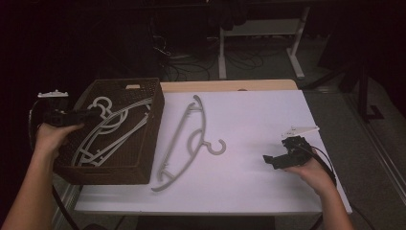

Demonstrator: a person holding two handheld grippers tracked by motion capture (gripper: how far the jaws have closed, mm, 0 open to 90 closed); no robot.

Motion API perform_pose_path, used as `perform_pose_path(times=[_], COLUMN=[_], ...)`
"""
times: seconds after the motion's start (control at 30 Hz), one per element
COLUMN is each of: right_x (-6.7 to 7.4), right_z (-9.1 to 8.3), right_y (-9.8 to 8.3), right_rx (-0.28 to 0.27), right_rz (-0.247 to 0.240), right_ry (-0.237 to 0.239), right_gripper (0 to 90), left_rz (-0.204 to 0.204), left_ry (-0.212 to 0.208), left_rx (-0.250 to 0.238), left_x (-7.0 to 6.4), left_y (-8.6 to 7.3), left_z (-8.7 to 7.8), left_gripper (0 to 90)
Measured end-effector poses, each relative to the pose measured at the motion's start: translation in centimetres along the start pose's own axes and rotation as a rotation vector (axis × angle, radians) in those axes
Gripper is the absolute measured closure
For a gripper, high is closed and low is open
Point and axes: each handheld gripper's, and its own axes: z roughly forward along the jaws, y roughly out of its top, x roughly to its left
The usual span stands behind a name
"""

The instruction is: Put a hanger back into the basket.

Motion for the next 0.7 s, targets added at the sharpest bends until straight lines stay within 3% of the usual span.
perform_pose_path(times=[0.13,0.3,0.37,0.43,0.47,0.5,0.53,0.57,0.63,0.67,0.7], right_x=[0.0,0.0,0.1,0.1,0.0,0.0,0.0,0.0,0.0,0.0,0.0], right_z=[0.0,0.0,0.0,0.0,0.0,0.0,0.0,0.0,0.0,0.0,0.0], right_y=[0.0,0.0,0.1,0.1,0.1,0.1,0.1,0.1,0.2,0.2,0.2], right_rx=[0.001,0.000,-0.003,-0.002,-0.001,-0.002,-0.005,-0.007,-0.006,-0.006,-0.006], right_rz=[-0.002,-0.006,-0.005,-0.006,-0.008,-0.006,-0.003,-0.005,-0.007,-0.007,-0.006], right_ry=[0.001,0.003,0.005,0.006,0.005,0.006,0.007,0.007,0.010,0.010,0.010], right_gripper=[2.3,2.3,2.3,2.3,2.3,2.3,2.3,2.3,2.3,2.3,2.3], left_rz=[0.021,0.065,0.075,0.101,0.101,0.121,0.121,0.140,0.156,0.156,0.167], left_ry=[-0.036,-0.109,-0.128,-0.164,-0.164,-0.198,-0.198,-0.229,-0.262,-0.262,-0.275], left_rx=[-0.019,-0.041,-0.045,-0.048,-0.048,-0.046,-0.046,-0.042,-0.043,-0.043,-0.037], left_x=[-1.4,-5.1,-5.8,-7.8,-7.8,-9.5,-9.5,-11.1,-12.7,-12.7,-13.5], left_y=[0.5,1.7,1.9,2.5,2.5,2.9,2.9,3.2,3.4,3.4,3.5], left_z=[0.1,0.8,1.0,1.5,1.5,1.9,1.9,2.4,2.9,2.9,3.2], left_gripper=[38.7,39.5,44.5,49.7,53.2,56.3,58.9,62.2,68.4,71.8,71.8])
